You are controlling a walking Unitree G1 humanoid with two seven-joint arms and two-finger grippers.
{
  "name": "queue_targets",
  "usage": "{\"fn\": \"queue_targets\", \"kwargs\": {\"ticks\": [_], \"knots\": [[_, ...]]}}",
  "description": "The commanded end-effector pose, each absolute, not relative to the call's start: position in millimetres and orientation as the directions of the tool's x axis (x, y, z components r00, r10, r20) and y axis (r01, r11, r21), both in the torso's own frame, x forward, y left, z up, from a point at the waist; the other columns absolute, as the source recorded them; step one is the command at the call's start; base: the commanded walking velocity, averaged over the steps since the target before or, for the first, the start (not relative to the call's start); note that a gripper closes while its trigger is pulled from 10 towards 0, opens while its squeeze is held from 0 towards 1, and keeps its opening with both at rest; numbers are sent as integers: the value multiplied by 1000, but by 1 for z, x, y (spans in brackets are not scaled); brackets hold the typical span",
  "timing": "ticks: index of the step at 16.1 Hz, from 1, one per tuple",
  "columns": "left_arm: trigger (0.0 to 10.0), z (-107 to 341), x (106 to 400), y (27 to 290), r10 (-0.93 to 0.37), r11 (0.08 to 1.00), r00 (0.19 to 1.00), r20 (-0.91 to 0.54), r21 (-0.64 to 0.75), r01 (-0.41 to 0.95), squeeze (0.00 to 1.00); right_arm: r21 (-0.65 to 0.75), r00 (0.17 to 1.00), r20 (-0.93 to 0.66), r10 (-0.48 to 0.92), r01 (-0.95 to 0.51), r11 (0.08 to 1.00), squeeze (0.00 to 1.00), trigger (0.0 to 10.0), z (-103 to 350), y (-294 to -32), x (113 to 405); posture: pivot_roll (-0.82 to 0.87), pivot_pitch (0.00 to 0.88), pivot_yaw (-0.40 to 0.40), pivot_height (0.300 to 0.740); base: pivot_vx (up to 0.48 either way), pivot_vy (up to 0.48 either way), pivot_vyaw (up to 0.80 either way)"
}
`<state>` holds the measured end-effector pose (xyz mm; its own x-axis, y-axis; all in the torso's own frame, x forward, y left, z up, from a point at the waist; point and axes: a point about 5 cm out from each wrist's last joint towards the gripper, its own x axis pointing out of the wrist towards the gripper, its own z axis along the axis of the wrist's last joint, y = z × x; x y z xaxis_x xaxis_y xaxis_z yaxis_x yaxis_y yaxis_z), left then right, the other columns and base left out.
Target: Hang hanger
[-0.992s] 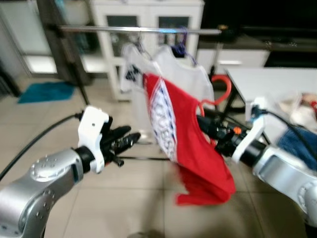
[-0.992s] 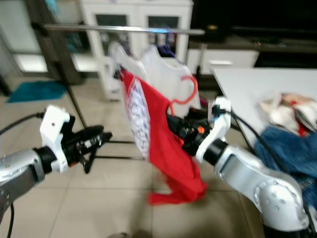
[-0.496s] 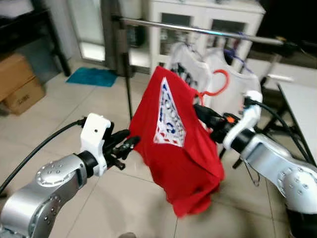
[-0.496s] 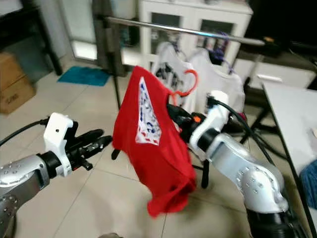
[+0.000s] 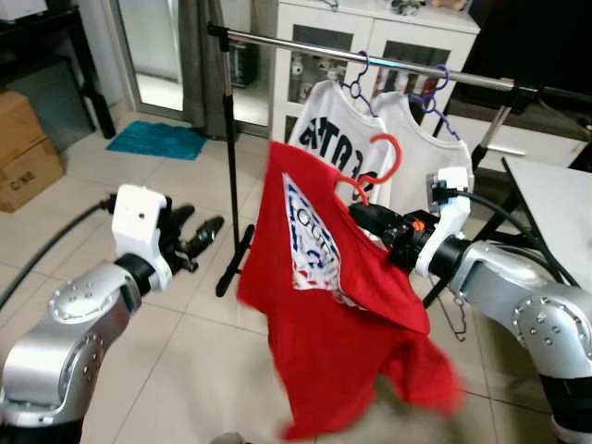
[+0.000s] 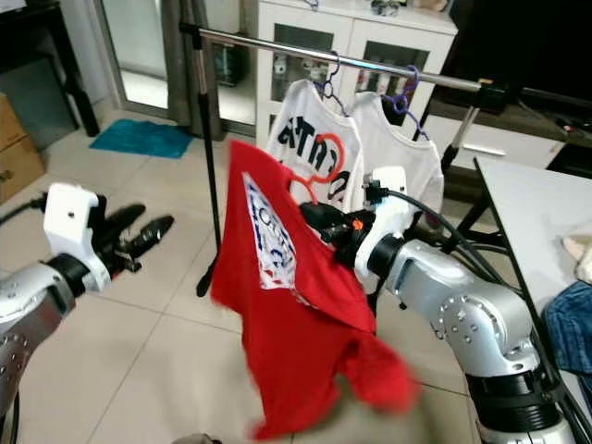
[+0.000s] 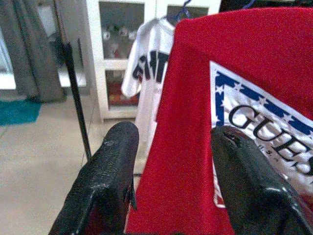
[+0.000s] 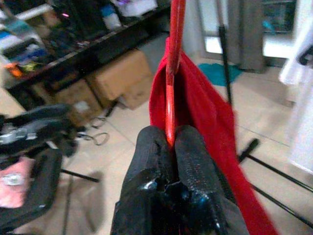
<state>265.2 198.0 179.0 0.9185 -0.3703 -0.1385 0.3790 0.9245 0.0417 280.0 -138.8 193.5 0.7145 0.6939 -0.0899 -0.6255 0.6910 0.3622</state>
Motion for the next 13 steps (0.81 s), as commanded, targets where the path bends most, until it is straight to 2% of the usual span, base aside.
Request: {"fn": "queue_targets", "kwargs": {"ticks": [1,4,5,6,9,11,13], "knots": [[10000,183,270,199,-381,918,916,-125,69,391,1000,360,701,-22,713,-659,660,0,10000,209,-141,282,79,0,-70,740,0,0,0],[10000,182,280,206,-390,909,910,-140,104,405,1000,410,656,44,753,-699,585,0,10000,217,-143,280,81,0,-69,740,0,0,0],[10000,180,286,211,-382,908,913,-145,126,400,961,423,637,68,768,-716,556,0,10000,219,-145,279,74,0,-58,740,0,0,0],[10000,183,294,214,-376,905,916,-138,159,396,0,421,621,80,780,-730,538,0,10000,221,-148,278,74,0,-58,740,0,0,0],[10000,190,307,217,-363,907,926,-106,188,377,0,348,620,64,782,-748,565,0,10000,225,-152,276,65,0,-44,740,0,0,0],[10000,186,314,217,-369,908,924,-96,174,381,0,341,588,104,802,-778,527,0,10000,231,-149,270,62,0,-43,740,0,0,0],[10000,183,322,210,-435,883,897,-82,157,442,0,341,539,130,832,-813,473,0,10000,233,-146,263,60,0,-44,740,0,0,0]]}}
